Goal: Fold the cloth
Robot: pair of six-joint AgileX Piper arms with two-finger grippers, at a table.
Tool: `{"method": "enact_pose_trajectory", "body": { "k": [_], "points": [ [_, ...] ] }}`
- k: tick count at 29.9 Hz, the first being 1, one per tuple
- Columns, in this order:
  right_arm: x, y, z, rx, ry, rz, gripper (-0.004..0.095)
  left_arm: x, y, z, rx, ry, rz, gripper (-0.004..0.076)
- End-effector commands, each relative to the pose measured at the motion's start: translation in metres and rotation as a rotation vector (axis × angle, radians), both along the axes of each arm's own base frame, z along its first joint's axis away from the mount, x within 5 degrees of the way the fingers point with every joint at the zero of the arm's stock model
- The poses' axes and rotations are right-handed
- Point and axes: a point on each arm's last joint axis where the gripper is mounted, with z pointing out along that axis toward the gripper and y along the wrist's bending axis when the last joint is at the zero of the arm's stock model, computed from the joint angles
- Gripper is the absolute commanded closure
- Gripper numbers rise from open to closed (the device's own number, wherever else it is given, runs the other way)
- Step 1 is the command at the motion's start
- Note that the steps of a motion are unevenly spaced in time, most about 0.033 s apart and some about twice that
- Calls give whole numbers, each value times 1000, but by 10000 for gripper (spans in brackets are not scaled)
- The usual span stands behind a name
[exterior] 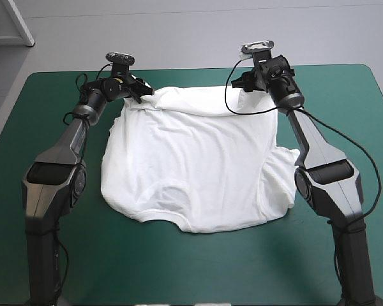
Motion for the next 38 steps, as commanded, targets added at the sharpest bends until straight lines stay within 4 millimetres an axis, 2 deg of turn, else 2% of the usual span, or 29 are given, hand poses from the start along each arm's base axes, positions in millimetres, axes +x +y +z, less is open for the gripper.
{"method": "enact_pose_trajectory", "body": {
  "k": [1, 3, 6, 9, 13, 16, 20, 25, 27, 29, 33, 36, 38],
  "points": [
    [-19, -18, 64, -29, -134, -9, -36, -14, 0, 76, -9, -184, -15, 195],
    [-28, -23, 76, -38, -119, -27, -23, -23, -1, 94, -4, -165, -41, 198],
    [-51, -30, 104, -32, -97, -57, 1, -48, 0, 127, 10, -91, -82, 199],
    [-78, -39, 133, -26, -77, -84, 8, -74, 9, 148, 42, 25, -17, 217],
    [-115, -47, 166, 14, -69, -88, 8, -100, 28, 151, 153, 230, 122, 324],
    [-142, -45, 182, 108, -59, -39, 8, -110, 33, 142, 160, 380, 120, 349],
    [-172, -40, 174, 114, 22, -6, 8, -123, 41, 128, 131, 464, 113, 328],
    [-206, -47, 143, 93, 134, -20, 8, -157, 46, 97, 151, 590, 118, 310],
    [-220, -52, 132, 90, 143, -20, 8, -174, 47, 89, 136, 593, 128, 310],
    [-231, -56, 113, 82, 180, -26, 8, -191, 48, 77, 114, 594, 152, 303],
    [-257, -63, 87, 84, 225, -33, 8, -216, 50, 49, 85, 587, 182, 227],
    [-275, -69, 71, 73, 263, -37, 8, -220, 49, 29, 50, 586, 197, 156],
    [-282, -71, 58, 59, 303, -40, 8, -217, 48, 17, 39, 595, 196, 139]
  ]
}}
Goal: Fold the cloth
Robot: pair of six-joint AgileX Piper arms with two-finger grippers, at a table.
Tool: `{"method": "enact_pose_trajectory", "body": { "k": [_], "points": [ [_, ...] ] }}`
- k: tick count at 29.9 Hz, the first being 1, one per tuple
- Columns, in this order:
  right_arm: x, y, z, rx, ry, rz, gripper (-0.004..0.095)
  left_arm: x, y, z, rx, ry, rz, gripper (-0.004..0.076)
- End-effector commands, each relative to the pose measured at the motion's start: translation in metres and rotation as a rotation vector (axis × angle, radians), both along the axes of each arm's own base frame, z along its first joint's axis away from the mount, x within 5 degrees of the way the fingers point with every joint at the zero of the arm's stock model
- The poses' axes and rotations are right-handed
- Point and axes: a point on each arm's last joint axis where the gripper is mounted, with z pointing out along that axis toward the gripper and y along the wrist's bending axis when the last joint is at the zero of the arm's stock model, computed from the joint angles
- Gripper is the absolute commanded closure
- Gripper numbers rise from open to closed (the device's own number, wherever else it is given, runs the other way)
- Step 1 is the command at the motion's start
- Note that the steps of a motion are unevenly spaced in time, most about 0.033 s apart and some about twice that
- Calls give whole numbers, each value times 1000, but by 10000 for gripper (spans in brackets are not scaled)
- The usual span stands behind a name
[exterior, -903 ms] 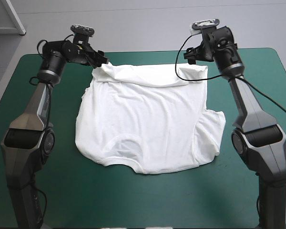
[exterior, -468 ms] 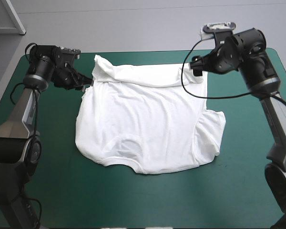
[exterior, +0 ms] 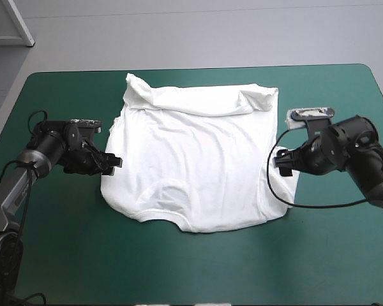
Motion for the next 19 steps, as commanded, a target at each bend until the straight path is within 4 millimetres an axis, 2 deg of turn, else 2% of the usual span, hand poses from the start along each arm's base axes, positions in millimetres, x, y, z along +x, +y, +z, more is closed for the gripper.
{"method": "enact_pose_trajectory", "body": {
  "k": [1, 7, 10, 13, 19],
  "points": [
    [-17, -6, -3, 5, -40, 7, 8, 5, -4, 1, -48, -90, 27, 139],
    [-29, -4, -33, 50, 47, 3, 8, 20, -11, -25, -101, -63, 6, 150],
    [-29, -1, -48, 90, 49, -2, 8, 24, -15, -33, -150, -44, -3, 199],
    [-29, 0, -64, 128, 25, -37, 8, 26, -16, -43, -149, -14, -15, 305],
    [-22, 3, -89, 193, -18, -106, 8, 21, -15, -61, -137, 40, -15, 639]
  ]
}}
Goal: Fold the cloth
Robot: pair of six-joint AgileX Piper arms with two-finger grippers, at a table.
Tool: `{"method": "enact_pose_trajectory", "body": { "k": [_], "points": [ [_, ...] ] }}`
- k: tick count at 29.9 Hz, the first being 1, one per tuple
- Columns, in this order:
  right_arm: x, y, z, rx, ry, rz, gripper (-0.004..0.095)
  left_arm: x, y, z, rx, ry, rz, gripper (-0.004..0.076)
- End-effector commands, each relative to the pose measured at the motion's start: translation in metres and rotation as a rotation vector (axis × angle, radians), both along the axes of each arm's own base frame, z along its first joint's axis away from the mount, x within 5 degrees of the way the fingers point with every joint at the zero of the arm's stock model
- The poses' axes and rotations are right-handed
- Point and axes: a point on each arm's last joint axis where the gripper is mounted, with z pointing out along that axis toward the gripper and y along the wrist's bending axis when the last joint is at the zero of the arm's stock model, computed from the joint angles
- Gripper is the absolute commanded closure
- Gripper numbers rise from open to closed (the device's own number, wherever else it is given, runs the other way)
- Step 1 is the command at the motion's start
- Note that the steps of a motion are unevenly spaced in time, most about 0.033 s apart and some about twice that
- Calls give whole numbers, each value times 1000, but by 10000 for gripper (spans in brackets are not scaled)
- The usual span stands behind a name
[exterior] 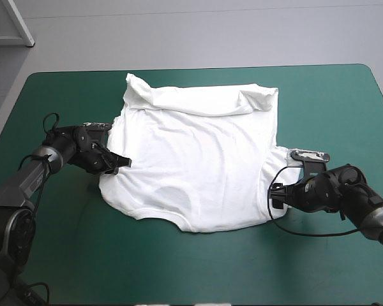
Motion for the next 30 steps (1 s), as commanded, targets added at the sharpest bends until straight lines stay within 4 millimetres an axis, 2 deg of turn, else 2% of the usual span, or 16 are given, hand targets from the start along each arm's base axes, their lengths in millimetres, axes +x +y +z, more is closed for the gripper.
{"method": "enact_pose_trajectory", "body": {
  "k": [1, 2, 10, 14, 16, 19, 24, 25, 28, 30],
  "points": [
    [9, 4, 2, 49, -78, -26, 8, -6, -6, -8, -52, 43, 24, 701],
    [11, 5, -1, 57, -71, -30, 8, -7, -6, -9, -50, 49, 16, 731],
    [35, 18, -38, 107, 8, -66, 8, -9, -6, -7, -47, 59, -3, 734],
    [40, 22, -56, 93, 73, -71, 31, -9, -6, -8, -46, 65, -9, 734],
    [40, 24, -59, 86, 91, -56, 121, -10, -6, -8, -44, 69, -11, 734],
    [38, 30, -59, 87, 95, -37, 364, -10, -6, -8, -44, 70, -11, 734],
    [36, 40, -54, 93, 43, 18, 883, -9, -6, -1, -43, 36, -12, 734],
    [36, 41, -50, 102, 20, 21, 923, -10, -5, 5, -39, 14, -17, 734],
    [37, 41, -29, 116, -62, 56, 926, -12, -5, 38, -38, -88, -27, 734],
    [37, 41, -9, 127, -136, 88, 926, -15, -4, 68, -32, -185, -34, 734]
  ]
}}
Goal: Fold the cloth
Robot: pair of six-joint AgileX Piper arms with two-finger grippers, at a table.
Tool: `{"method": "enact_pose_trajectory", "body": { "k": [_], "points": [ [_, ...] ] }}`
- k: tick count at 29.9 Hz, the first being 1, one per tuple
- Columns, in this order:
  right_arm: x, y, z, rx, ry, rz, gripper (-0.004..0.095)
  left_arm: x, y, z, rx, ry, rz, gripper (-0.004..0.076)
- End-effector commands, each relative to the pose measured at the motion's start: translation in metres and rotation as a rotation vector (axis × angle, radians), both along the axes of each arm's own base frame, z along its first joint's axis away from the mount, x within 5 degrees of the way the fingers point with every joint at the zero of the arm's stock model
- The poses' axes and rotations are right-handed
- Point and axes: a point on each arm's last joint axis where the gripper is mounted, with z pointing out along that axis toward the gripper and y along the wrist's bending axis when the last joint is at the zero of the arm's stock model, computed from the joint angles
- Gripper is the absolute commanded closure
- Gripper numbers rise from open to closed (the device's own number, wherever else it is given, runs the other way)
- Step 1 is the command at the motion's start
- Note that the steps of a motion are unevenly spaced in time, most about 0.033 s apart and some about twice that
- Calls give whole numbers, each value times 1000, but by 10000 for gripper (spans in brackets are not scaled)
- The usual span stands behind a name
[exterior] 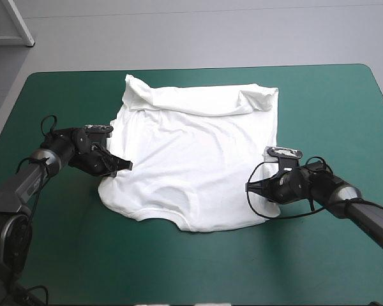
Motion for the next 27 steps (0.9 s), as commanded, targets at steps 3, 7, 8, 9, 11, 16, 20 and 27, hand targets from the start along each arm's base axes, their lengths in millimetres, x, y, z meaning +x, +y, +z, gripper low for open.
{"method": "enact_pose_trajectory", "body": {
  "k": [3, 7, 8, 9, 11, 16, 20, 27],
  "points": [
    [-2, 0, 79, 62, -269, 54, 926, -12, -1, 98, -9, -277, -22, 734],
    [-9, -5, 143, 87, -432, 64, 926, -22, 0, 159, -16, -421, -41, 734],
    [-10, -6, 160, 92, -468, 63, 926, -25, 0, 177, -19, -461, -45, 734],
    [-13, -8, 177, 92, -507, 64, 926, -28, 0, 194, -21, -499, -50, 734],
    [-19, -12, 212, 97, -587, 61, 926, -35, 0, 229, -24, -581, -59, 734],
    [-38, -26, 293, 89, -787, 37, 926, -62, 2, 309, -30, -813, -74, 734],
    [-68, -42, 357, 98, -1002, 10, 926, -91, 4, 361, -34, -1007, -77, 734],
    [-119, -67, 417, 73, -1223, -16, 925, -140, 9, 414, -18, -1253, -87, 734]
  ]
}}
